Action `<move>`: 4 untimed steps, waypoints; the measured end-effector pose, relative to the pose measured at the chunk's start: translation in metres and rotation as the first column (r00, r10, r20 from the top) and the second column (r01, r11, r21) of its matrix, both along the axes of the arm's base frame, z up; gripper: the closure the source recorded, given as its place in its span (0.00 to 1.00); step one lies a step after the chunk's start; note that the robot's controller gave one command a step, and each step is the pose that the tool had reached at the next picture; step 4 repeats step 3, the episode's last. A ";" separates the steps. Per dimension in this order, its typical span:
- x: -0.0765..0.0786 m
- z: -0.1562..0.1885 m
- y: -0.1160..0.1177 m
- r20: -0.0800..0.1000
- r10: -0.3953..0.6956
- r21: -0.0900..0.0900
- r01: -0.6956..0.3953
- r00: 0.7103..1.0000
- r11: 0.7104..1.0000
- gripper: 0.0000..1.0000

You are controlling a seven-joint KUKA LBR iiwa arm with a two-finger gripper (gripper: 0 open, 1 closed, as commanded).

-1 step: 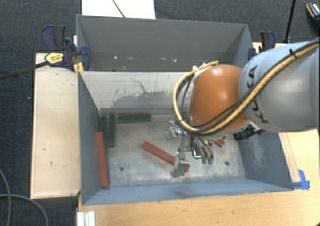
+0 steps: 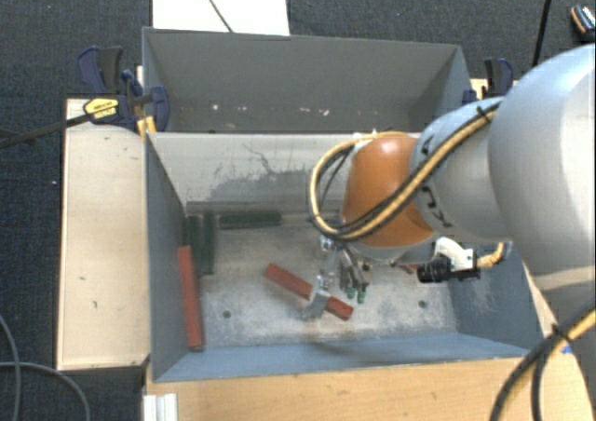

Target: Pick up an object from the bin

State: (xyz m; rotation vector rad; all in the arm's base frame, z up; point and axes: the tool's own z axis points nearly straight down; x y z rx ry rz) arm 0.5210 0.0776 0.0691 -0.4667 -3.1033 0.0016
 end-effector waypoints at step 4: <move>-0.006 0.213 0.064 0.011 0.527 -0.001 -0.527 0.850 0.850 1.00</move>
Offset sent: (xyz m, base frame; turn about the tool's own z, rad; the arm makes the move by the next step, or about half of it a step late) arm 0.0000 0.0000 0.0000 0.0000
